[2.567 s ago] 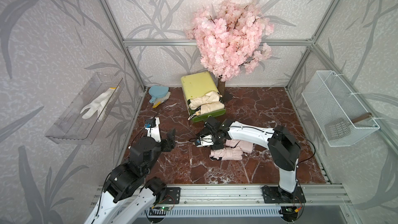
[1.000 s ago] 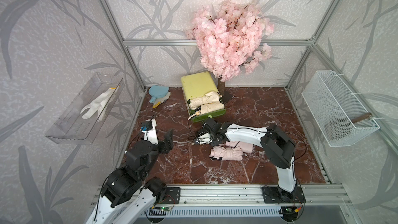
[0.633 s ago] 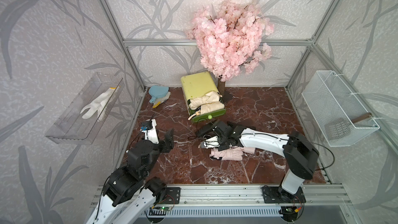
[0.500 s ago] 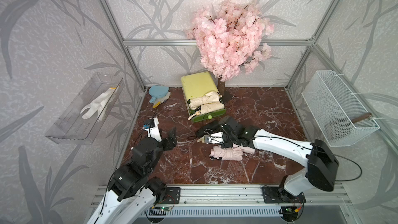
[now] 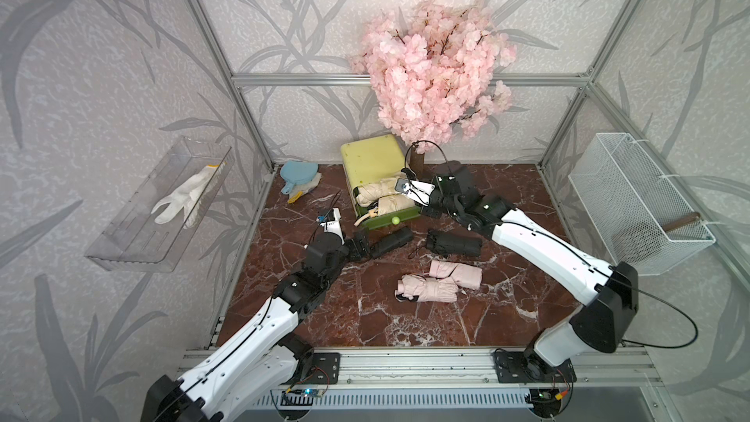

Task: Place the umbrella in the drawer by color
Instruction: Place the umbrella in the drawer.

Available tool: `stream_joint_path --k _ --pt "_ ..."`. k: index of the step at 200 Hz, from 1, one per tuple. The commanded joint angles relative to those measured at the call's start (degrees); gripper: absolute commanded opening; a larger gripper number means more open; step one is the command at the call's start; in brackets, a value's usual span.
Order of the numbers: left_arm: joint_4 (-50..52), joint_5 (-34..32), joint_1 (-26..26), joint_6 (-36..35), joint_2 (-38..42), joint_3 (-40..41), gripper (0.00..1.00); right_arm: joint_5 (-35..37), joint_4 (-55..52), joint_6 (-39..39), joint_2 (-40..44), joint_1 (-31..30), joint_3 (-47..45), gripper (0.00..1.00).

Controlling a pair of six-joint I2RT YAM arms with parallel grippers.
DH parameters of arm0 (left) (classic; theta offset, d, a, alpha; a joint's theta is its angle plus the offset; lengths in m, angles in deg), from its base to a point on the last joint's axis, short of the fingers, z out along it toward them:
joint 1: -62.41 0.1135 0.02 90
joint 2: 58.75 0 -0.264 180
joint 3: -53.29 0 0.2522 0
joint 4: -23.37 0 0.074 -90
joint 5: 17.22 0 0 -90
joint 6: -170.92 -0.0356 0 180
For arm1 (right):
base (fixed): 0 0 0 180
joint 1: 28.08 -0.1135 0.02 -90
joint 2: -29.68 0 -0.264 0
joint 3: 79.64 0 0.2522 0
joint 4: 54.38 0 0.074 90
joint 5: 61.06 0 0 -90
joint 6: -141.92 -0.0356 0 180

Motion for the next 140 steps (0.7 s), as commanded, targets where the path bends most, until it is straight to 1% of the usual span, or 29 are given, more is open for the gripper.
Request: stream_joint_path --k 1,20,45,70,113,128,140 --pt "-13.6 4.8 1.9 -0.9 -3.6 1.3 0.79 -5.4 3.5 4.7 -2.4 0.3 2.5 0.06" --pt "-15.6 7.1 3.2 -3.4 -7.6 0.6 0.79 -9.0 3.4 8.7 -5.1 0.3 4.0 0.05" --pt "-15.9 9.5 3.8 -8.0 -10.4 0.3 0.78 -10.6 0.4 12.7 -9.1 0.3 8.8 0.05" --pt "-21.1 12.9 4.0 -12.7 -12.4 2.4 0.75 -12.4 -4.1 18.1 -11.4 0.2 12.8 0.04" --pt "-31.5 19.3 4.1 -20.6 -17.8 3.6 0.79 -13.2 -7.9 20.0 -15.7 -0.3 19.2 0.04" --pt "-29.8 22.0 4.0 -24.2 -18.5 2.8 0.79 -13.7 -9.3 20.0 -16.7 -0.8 20.8 0.04" --pt "-27.1 22.3 4.0 -27.2 -18.1 2.7 0.79 -14.1 -10.6 20.2 -17.3 -1.1 21.6 0.04"
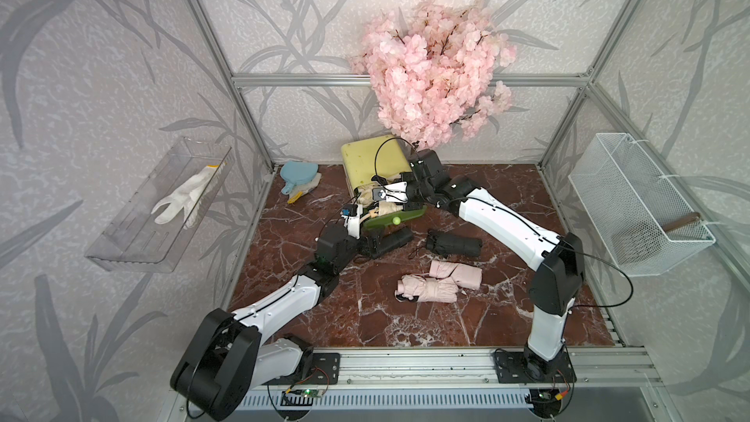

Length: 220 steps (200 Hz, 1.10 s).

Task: Place the umbrella in the drawer by color
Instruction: Place the umbrella in the drawer.

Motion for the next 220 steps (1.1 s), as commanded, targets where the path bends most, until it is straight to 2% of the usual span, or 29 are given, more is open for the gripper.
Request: stream_joint_path --k 1,37,51,72,94,130,148,163,191,201,211,220 --pt "-1.3 5.5 -0.1 -8.5 0.2 -0.2 0.79 -2.6 -2.0 1.2 -0.8 -0.7 3.3 0.04" --pt "0.5 5.3 -0.1 -12.4 -0.1 0.9 0.84 -3.3 -4.4 2.3 -2.0 -0.8 3.5 0.04" --pt "-2.4 6.3 -0.2 -11.7 -0.1 2.5 0.85 -4.4 -6.5 3.2 -2.7 -0.8 3.8 0.04" --pt "-6.6 4.3 0.0 -10.9 0.8 4.8 0.86 -5.2 -7.7 3.0 -3.9 -0.7 4.7 0.04" --pt "-5.9 1.9 0.0 -11.0 3.4 5.2 0.86 -2.9 0.5 1.1 -4.1 -0.6 2.3 0.05" --pt "-6.5 1.6 -0.1 -9.4 7.4 6.9 0.86 5.3 19.7 1.7 -5.6 -0.7 -2.2 0.06" --pt "-5.4 1.5 -0.1 -8.9 8.4 6.9 0.86 7.9 23.7 3.0 -6.5 -0.7 -2.4 0.06" --pt "-4.8 1.3 0.0 -8.5 9.3 7.1 0.86 5.4 20.4 4.0 -5.5 -0.6 -2.7 0.06" --pt "-3.5 -0.2 0.0 -7.7 11.7 7.5 0.86 -8.8 3.6 4.6 -1.3 1.2 -1.8 0.08" --pt "-3.3 -1.2 0.0 -7.3 12.7 7.7 0.86 -11.9 -2.2 6.0 -0.6 2.0 -0.6 0.13" --pt "-3.3 -1.9 -0.1 -7.0 13.4 7.9 0.86 -11.2 -6.3 7.2 -0.6 2.2 0.7 0.18" --pt "-3.3 -2.4 0.0 -6.8 14.0 8.0 0.86 -9.5 -9.1 7.4 -1.3 2.2 2.3 0.29"
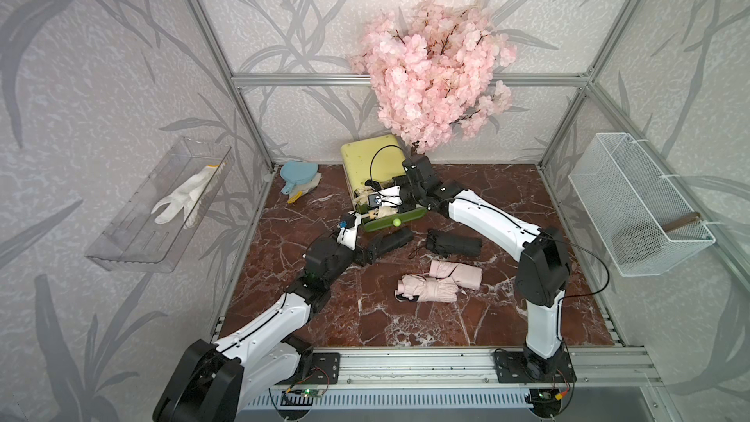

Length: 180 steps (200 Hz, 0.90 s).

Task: Place the umbrella in the drawer by color
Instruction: Place the umbrella in the drawer.

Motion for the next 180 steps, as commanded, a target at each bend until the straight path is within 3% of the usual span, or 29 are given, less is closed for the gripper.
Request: stream_joint_path --k 1,10,18,73,101,126,147,180 --pt "0.3 -2.5 -0.1 1.3 2.2 0.7 0.86 -4.4 -14.5 1.9 2.7 0.6 4.3 0.31" --pt "0.3 -2.7 -0.1 1.6 2.6 0.7 0.86 -2.4 -16.8 1.9 1.7 0.6 6.3 0.55" --pt "0.4 -2.7 -0.1 1.7 2.7 0.7 0.86 -1.0 -17.4 1.1 1.1 0.6 7.6 0.61" --pt "4.9 -6.8 -0.1 3.5 0.8 -1.4 0.86 4.3 -10.5 -2.6 -0.9 0.2 10.7 0.65" --pt "8.1 -8.2 -0.1 6.1 1.1 -2.9 0.86 6.1 -13.2 -2.5 -3.9 0.2 14.5 0.65" --pt "4.1 -3.3 -0.3 8.7 1.7 -0.2 0.86 5.4 -14.8 -3.6 -4.5 0.2 16.3 0.66" --pt "3.0 -5.8 -0.2 7.3 0.7 1.6 0.86 2.8 -15.6 -5.9 -3.0 0.2 16.5 0.67" --pt "8.8 -5.8 -0.1 3.7 -0.6 -2.7 0.86 -0.5 -19.8 -11.4 -0.8 0.2 18.4 0.67"
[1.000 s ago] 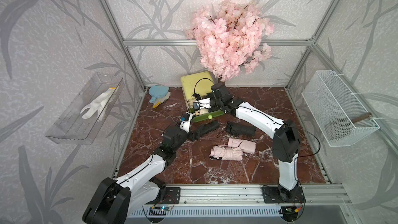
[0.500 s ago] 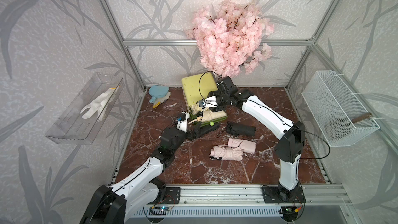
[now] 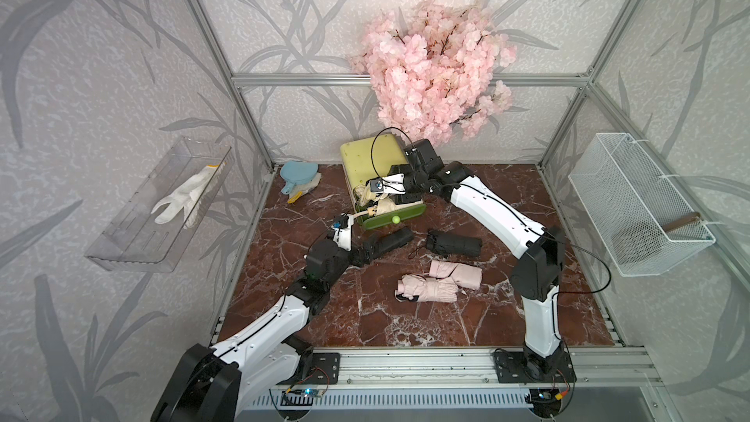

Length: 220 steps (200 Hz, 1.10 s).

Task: Place the umbrella in the drawer by color
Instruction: Place the umbrella in the drawer, then adjust the drawer in the storage box.

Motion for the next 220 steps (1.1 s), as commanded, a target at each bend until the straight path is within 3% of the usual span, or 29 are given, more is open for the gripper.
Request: stream_joint_path --k 1,24,43,81,105,131,150,180,220 --pt "3.1 -0.3 0.1 -2.3 -0.6 -3.0 0.86 -3.4 -4.5 -5.3 3.1 -0.2 2.9 0.67" --pt "4.6 0.3 0.1 -0.1 1.9 -5.1 0.86 -3.2 -5.6 -10.1 5.0 -0.1 2.9 0.67" --pt "14.5 -2.2 0.0 3.2 3.8 -11.9 0.85 -1.3 -0.7 -18.2 9.0 -0.2 -1.3 0.67" --pt "25.3 -10.8 0.1 5.3 3.6 -23.5 0.81 14.7 26.7 -50.7 25.5 -0.1 -27.3 0.67" --pt "34.2 -10.0 1.0 4.1 -2.7 -34.0 0.79 15.3 39.0 -64.6 35.9 -0.1 -43.9 0.6" --pt "40.1 -4.2 2.5 3.9 -11.5 -44.6 0.79 13.2 36.9 -75.6 38.4 -0.3 -49.5 0.57" --pt "42.8 -0.9 3.4 3.3 -17.8 -52.0 0.79 8.0 40.3 -79.9 38.0 -0.8 -54.0 0.57" --pt "47.6 5.0 4.4 3.6 -27.1 -62.6 0.75 7.4 46.1 -84.0 35.5 -2.1 -58.1 0.56" --pt "48.1 6.4 4.4 3.4 -30.9 -65.8 0.74 7.6 52.2 -85.0 30.9 -3.5 -59.1 0.56"
